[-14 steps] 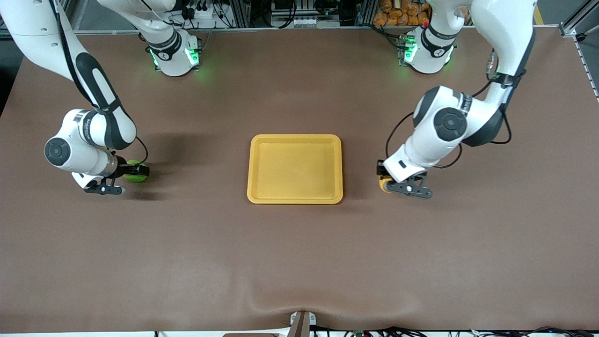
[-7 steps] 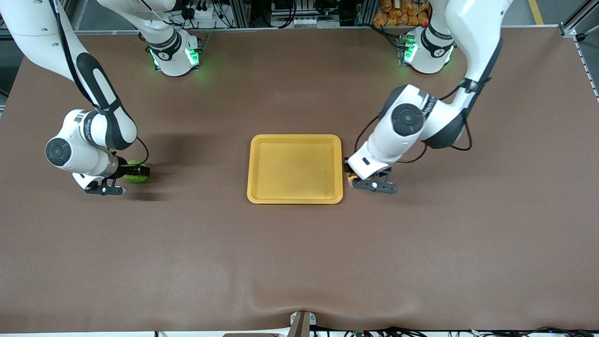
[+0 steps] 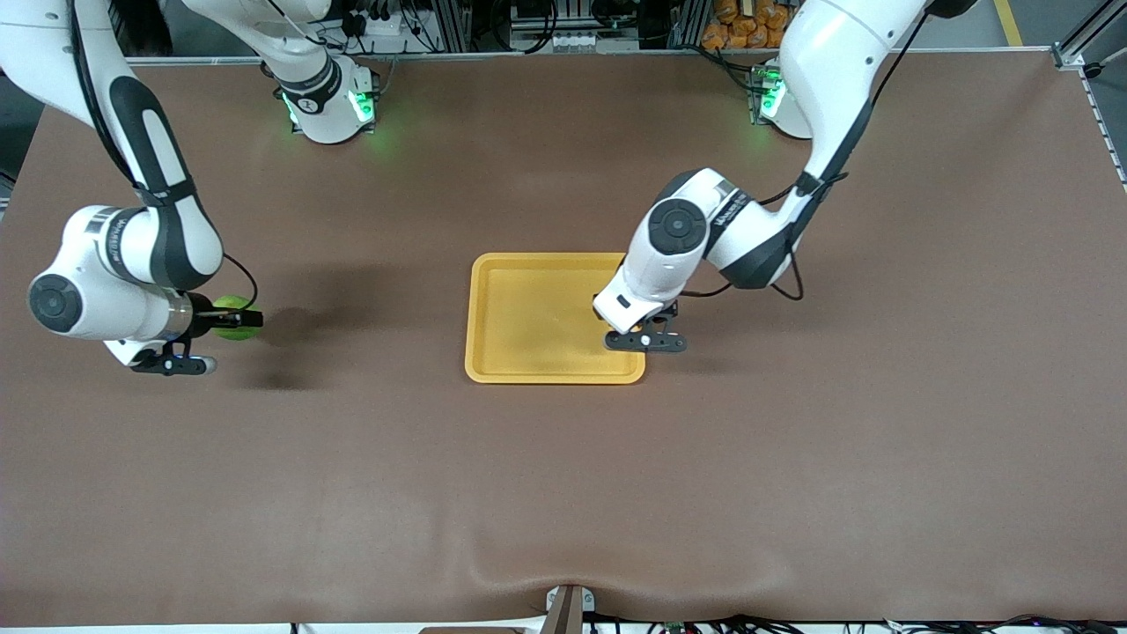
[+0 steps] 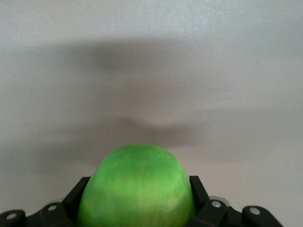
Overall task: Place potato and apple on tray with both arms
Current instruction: 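Carry the potato with the left gripper over the tray, then open the left gripper to drop the potato while the right gripper lifts the apple, then move the apple with the right gripper over the tray while the left gripper withdraws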
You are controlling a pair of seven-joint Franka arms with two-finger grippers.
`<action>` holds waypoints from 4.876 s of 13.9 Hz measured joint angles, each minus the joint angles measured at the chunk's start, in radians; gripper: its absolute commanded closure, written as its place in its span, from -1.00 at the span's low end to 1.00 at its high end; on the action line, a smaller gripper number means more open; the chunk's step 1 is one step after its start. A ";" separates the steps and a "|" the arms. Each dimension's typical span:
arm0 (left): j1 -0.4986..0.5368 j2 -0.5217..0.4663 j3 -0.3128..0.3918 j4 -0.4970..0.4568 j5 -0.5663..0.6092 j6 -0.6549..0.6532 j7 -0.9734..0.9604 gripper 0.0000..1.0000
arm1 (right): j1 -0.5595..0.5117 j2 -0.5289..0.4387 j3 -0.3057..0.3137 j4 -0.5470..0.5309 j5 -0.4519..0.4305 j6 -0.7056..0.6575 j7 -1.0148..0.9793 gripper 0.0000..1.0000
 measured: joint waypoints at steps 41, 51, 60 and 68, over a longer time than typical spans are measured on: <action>0.290 -0.375 0.010 0.107 0.004 -0.489 0.091 -1.00 | 0.522 -0.044 0.032 0.188 0.264 -0.122 0.747 1.00; 0.496 -0.460 0.014 0.225 -0.068 -0.787 0.443 -1.00 | 0.682 0.058 0.033 0.184 0.268 0.065 0.967 1.00; 0.567 -0.545 0.015 0.246 -0.069 -0.866 0.627 -1.00 | 0.751 0.232 0.033 0.183 0.272 0.324 1.068 1.00; 0.457 -0.612 0.116 0.213 -0.073 -0.879 0.680 -1.00 | 0.795 0.286 0.032 0.187 0.272 0.391 1.117 -1.00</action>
